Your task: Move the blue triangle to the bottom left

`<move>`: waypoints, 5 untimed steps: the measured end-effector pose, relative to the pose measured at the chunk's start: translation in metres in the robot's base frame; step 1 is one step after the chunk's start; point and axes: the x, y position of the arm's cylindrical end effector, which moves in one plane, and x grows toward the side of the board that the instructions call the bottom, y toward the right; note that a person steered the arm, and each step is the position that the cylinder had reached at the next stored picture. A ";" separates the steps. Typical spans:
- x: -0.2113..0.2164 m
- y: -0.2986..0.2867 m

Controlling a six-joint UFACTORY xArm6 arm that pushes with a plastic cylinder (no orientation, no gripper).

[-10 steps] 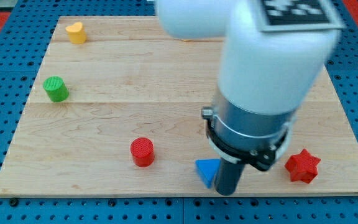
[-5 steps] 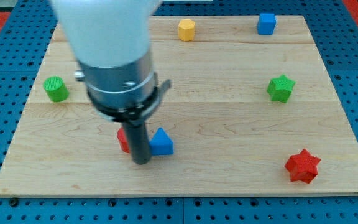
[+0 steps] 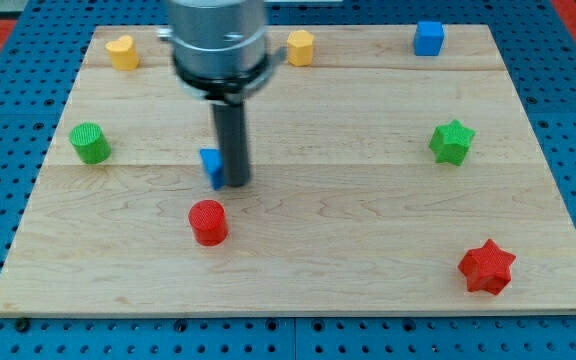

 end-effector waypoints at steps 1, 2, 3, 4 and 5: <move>-0.025 0.002; -0.051 -0.008; -0.006 -0.080; 0.060 -0.128; 0.041 -0.134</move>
